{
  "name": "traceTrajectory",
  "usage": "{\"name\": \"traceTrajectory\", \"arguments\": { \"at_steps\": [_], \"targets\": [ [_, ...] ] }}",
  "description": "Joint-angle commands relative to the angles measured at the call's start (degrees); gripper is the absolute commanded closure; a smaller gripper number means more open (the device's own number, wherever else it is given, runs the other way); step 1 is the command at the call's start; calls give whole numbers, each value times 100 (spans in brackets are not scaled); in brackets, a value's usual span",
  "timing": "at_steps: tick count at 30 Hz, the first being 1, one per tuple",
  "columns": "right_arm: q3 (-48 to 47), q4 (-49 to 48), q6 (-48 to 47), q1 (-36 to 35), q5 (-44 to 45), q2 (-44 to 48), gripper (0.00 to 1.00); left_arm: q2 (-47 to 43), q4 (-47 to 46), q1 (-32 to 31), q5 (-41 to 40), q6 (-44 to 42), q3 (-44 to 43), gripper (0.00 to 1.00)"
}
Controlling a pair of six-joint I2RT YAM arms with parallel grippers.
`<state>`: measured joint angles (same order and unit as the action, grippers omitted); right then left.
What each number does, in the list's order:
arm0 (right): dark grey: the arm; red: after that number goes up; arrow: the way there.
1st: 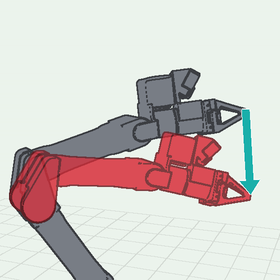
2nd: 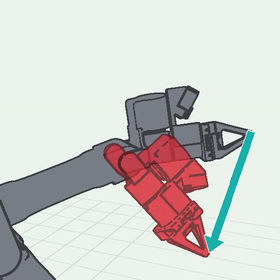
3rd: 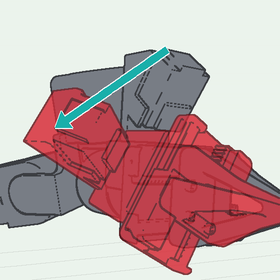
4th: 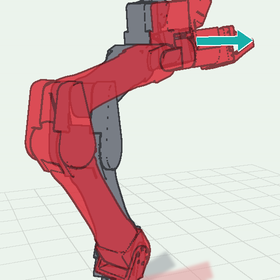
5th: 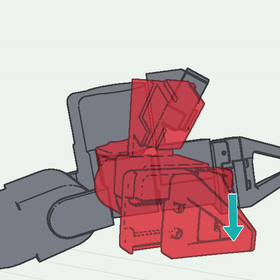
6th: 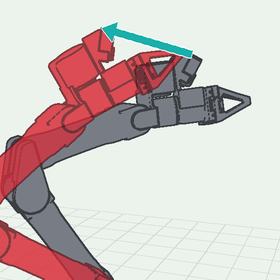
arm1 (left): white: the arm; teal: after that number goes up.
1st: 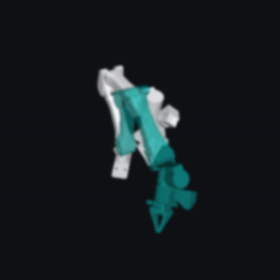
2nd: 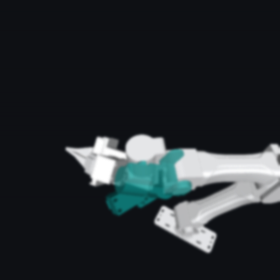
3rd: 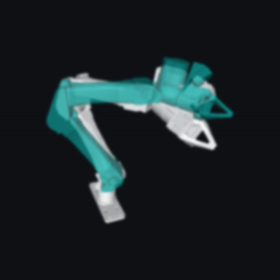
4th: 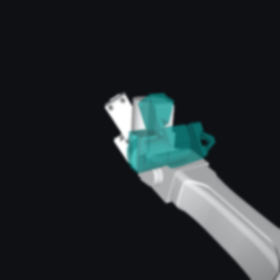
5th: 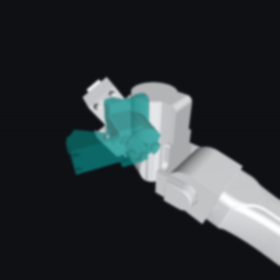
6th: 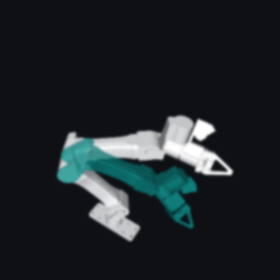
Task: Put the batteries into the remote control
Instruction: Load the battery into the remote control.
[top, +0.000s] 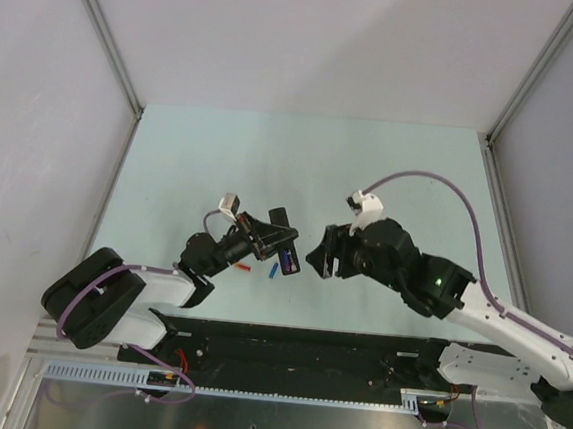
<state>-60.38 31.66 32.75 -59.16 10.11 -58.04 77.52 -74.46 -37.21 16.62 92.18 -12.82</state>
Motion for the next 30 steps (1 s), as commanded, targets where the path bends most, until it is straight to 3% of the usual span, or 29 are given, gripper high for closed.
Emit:
{"name": "traceTrajectory", "arguments": {
  "at_steps": [1,2,4,14,20,30],
  "targets": [
    [1166,-2144,-436,132,-359,739,27,44,-368,47,289,291,-484,100],
    [1334,-2286,-462,150,-404,855,20,53,-368,47,324,318,-537,100],
    [1625,-2811,-629,255,-746,1057,17,79,-368,47,403,388,-668,100],
    [2443,-4053,-735,633,-1898,1691,17,53,-236,47,535,432,-749,100],
    [2470,-4282,-841,826,-2697,1349,20,-140,-70,21,526,520,-704,100],
    [2478,-4581,-744,941,-3085,830,23,-413,335,21,526,432,-792,100]
  ]
}}
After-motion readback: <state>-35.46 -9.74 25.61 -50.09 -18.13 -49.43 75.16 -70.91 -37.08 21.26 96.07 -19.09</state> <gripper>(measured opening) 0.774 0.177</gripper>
